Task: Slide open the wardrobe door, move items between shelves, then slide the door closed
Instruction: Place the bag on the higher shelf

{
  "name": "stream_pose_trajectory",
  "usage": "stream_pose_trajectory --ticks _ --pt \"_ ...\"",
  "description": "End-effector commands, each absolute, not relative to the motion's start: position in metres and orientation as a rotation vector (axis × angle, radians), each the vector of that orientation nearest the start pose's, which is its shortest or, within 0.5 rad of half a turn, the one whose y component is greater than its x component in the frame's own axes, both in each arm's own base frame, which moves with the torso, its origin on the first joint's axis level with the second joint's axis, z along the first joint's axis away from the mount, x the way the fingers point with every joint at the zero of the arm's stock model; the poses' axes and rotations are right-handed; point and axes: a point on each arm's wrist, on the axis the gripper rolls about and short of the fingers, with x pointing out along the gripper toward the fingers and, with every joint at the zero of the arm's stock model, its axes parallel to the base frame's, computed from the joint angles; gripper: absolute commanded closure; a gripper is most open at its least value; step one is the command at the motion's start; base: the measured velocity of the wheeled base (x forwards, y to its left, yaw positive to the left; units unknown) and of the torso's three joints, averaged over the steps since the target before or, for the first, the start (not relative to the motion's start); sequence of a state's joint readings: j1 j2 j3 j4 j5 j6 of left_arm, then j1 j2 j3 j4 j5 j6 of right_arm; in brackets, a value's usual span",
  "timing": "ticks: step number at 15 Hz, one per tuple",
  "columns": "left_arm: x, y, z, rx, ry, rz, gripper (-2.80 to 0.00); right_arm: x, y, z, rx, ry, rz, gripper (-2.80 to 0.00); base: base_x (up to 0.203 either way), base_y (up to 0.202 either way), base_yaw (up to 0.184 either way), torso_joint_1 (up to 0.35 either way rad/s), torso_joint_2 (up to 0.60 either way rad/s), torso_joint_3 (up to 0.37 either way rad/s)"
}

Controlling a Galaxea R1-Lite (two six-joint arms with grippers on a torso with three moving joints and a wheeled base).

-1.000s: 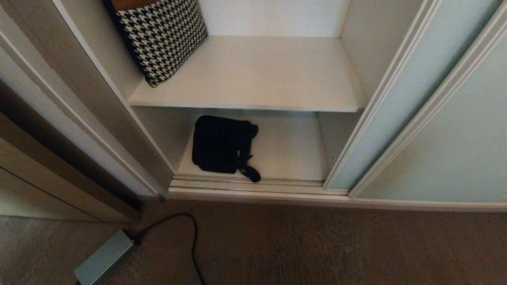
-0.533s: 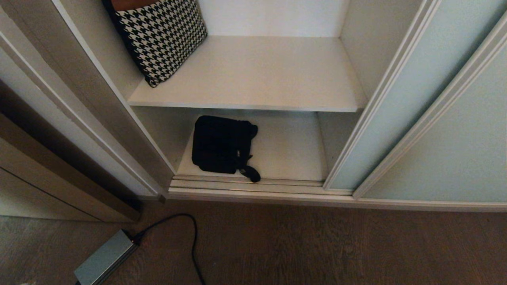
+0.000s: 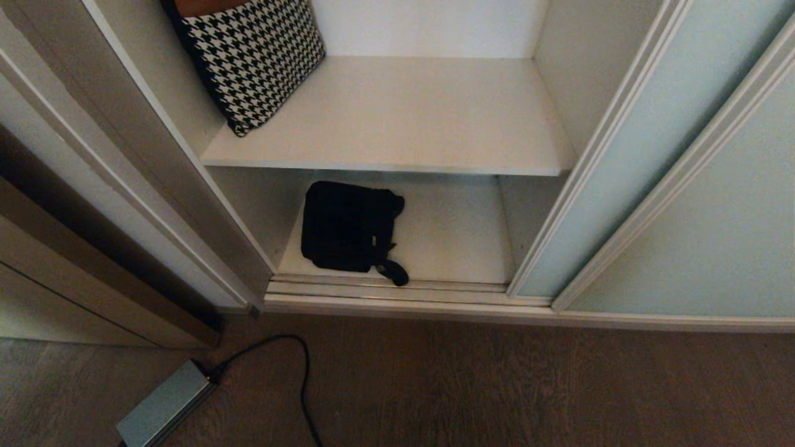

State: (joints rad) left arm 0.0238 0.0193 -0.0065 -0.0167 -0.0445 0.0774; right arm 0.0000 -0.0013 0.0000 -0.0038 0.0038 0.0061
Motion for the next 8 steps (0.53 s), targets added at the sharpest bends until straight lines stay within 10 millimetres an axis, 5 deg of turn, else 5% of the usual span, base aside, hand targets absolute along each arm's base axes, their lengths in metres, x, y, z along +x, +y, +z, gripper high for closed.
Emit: stream_pose_trajectory --ticks 1,8 --pt "-0.0226 -0.0015 0.0752 0.07 0.005 -0.021 0.0 -0.023 0.0001 0.0758 0.006 -0.007 0.005 0.0 0.0 0.0 0.0 0.0 0.0 0.0" --pt "-0.0228 -0.0013 0.0756 0.058 0.003 -0.015 0.0 -0.0229 0.0001 0.0756 0.006 -0.006 0.005 0.0 0.0 0.0 0.0 0.003 0.0 -0.05"
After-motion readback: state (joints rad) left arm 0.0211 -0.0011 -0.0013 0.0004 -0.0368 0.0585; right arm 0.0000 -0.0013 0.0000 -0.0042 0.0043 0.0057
